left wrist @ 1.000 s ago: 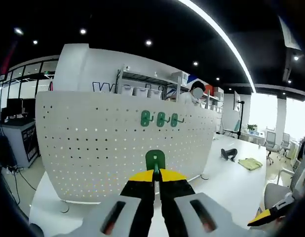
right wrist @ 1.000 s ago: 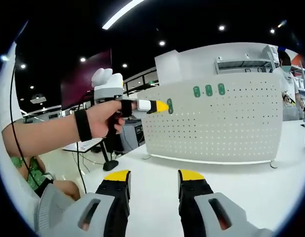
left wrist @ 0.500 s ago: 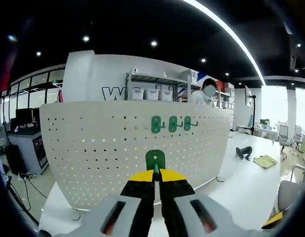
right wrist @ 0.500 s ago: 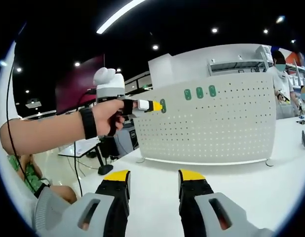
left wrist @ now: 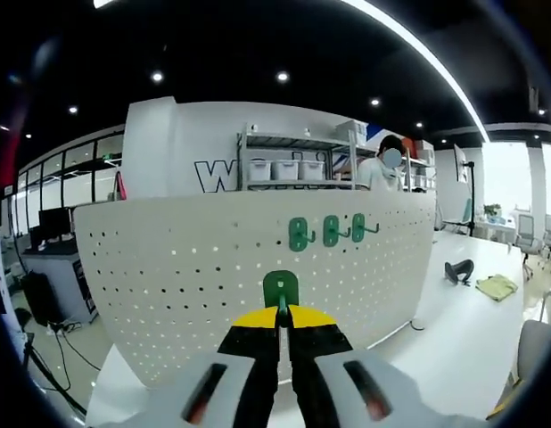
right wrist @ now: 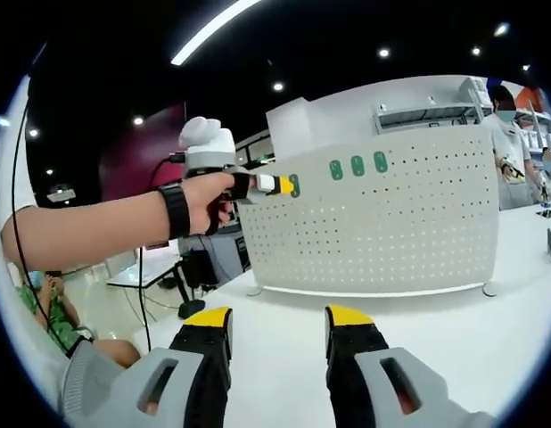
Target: Insert the hook assembly into the mounting plate slot until the hook locks in place.
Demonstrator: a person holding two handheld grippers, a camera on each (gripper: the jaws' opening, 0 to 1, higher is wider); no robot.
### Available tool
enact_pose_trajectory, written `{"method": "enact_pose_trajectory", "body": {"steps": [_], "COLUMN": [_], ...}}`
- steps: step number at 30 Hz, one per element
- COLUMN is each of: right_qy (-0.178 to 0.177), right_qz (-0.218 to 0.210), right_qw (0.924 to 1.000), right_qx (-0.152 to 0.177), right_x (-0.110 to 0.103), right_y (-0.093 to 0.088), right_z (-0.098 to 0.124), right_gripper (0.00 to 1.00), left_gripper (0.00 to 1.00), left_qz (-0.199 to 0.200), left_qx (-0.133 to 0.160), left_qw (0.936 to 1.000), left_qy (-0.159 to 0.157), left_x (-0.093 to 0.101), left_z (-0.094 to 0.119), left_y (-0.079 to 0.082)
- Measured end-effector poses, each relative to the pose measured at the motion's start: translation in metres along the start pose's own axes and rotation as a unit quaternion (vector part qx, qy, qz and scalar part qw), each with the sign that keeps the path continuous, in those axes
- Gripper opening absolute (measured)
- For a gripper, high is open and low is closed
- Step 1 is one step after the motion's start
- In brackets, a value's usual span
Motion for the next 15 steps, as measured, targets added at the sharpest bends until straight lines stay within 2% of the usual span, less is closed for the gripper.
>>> {"method": "enact_pose_trajectory", "body": {"steps": [8,11,15], "right_qy": [0.004,0.004,0.01], "right_qz": [-0.006,-0.004,-0.005], "right_qw": [1.0,1.0,0.9999], "right_qx": [-0.004,-0.002,-0.004], "right_x": [0.002,0.001,0.001], "right_y": [-0.003,-0.003,-0.002], "right_z": [-0.001,-0.001,-0.004], "right_gripper": [0.43,0.43,0.43], "left_gripper": [0.02,0.02,0.02], "left_qz": [-0.018,-0.009,-0.014], "left_qx": [-0.002,0.009,0.01], "left_qw": [0.9998,0.9998,0.9997], "left_qy": [0.01,0.013,0.017], "left_x": [-0.003,-0.005,-0.005], "left_z": [-0.01,-0.011,-0.015], "left_y": [0.008,0.012,0.014]}}
Point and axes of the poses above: the point that each gripper's makers call its tool centre point, and the gripper's own axes: z roughly backward along the fingers, x roughly to its right, y roughly out of its top, the point moved 5 cm from there along z, roughly backward along the fingers, and after that the axes turned 10 degrees about z, right-handed, at the moved point
